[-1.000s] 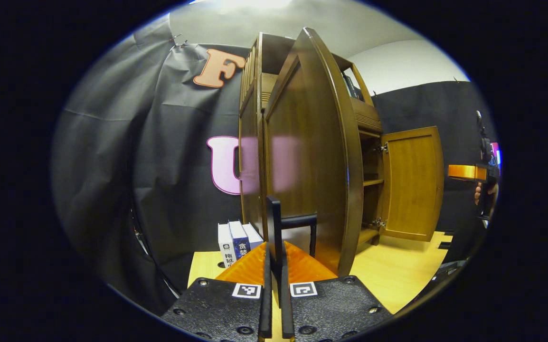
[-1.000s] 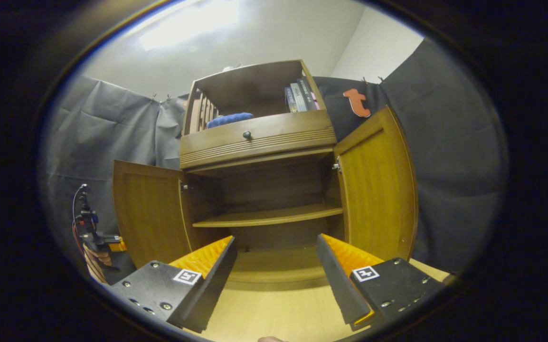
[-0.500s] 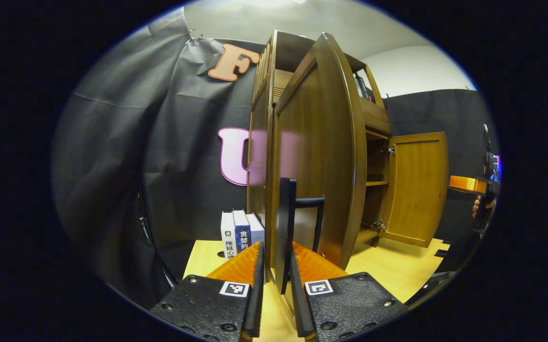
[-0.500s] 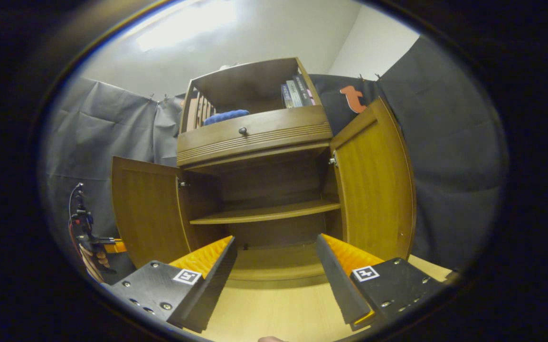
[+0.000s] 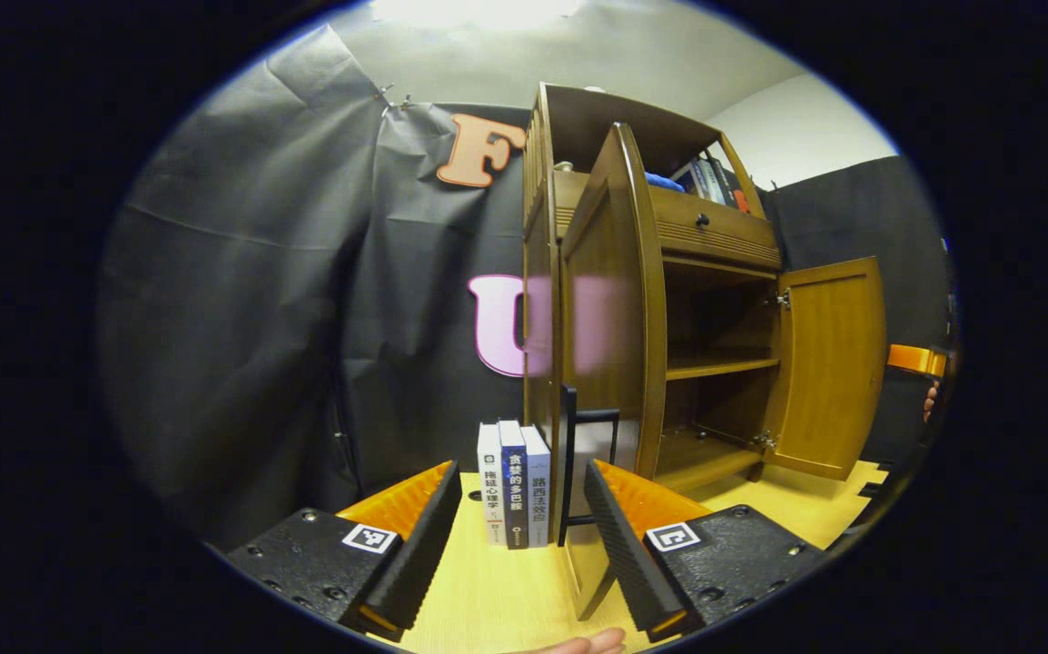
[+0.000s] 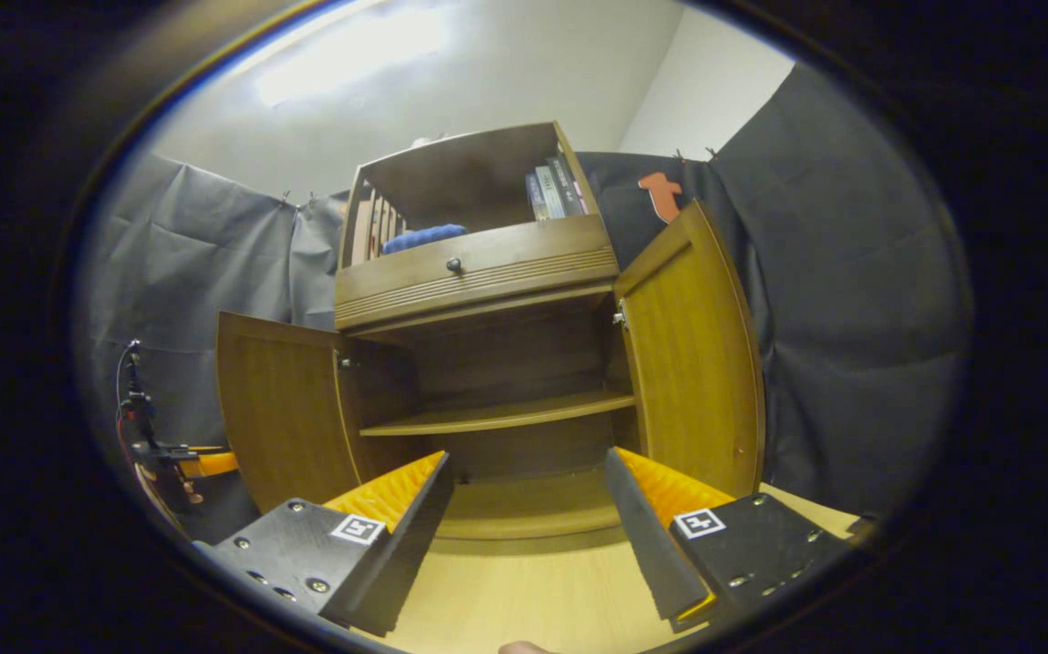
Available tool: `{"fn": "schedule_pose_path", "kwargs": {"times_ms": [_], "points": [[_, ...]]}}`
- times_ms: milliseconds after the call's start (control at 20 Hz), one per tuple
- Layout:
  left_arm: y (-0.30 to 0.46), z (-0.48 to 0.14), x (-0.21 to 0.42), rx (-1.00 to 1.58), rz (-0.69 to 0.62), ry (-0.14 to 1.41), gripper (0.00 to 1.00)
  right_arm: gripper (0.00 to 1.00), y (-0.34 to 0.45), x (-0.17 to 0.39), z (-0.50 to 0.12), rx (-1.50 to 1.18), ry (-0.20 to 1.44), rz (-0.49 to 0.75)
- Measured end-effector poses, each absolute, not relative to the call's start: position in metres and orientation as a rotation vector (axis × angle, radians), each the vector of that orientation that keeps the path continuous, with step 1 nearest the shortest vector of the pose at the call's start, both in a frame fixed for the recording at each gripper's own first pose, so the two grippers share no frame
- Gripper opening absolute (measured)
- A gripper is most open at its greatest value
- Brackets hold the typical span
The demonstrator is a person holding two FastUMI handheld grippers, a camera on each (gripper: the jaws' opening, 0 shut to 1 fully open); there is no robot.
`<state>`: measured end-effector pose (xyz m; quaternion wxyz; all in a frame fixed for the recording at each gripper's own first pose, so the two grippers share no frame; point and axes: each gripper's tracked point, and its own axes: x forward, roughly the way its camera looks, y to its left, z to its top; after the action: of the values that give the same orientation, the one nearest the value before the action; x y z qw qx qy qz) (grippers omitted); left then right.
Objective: Open the right door of the double-door shoe cabinet with the right hand, and open the left door with the left hand.
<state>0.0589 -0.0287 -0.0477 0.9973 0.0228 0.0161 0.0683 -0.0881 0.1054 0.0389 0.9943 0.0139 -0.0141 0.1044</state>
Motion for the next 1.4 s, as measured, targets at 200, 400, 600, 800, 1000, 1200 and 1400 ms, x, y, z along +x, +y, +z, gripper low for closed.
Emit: {"fn": "schedule_pose_path", "kwargs": {"times_ms": [200,400,600,800,1000,1200,1400], "points": [[-0.026,-0.028,0.038,0.07,0.298,0.016,0.87,0.99,0.09,-0.093,0.052,0.044,-0.066,0.178],[-0.059,0.009,0.024,0.067,0.295,-0.072,0.88,0.99,0.07,-0.093,0.062,0.047,-0.078,0.159],[-0.109,0.04,0.02,0.063,0.239,-0.145,0.94,0.99,0.053,-0.092,0.065,0.027,-0.072,0.134],[-0.143,0.049,0.037,0.025,0.201,-0.163,0.94,0.96,0.045,-0.096,0.078,0.036,-0.088,0.128],[-0.17,0.04,0.068,0.028,0.199,-0.168,0.93,0.99,0.037,-0.09,0.093,0.058,-0.14,0.104],[-0.216,0.013,0.106,0.027,0.125,-0.132,0.95,0.96,0.046,-0.078,0.094,0.047,-0.16,0.1],[-0.241,-0.01,0.143,0.05,0.124,-0.102,0.93,0.99,0.056,-0.061,0.085,0.025,-0.161,0.089]]}}
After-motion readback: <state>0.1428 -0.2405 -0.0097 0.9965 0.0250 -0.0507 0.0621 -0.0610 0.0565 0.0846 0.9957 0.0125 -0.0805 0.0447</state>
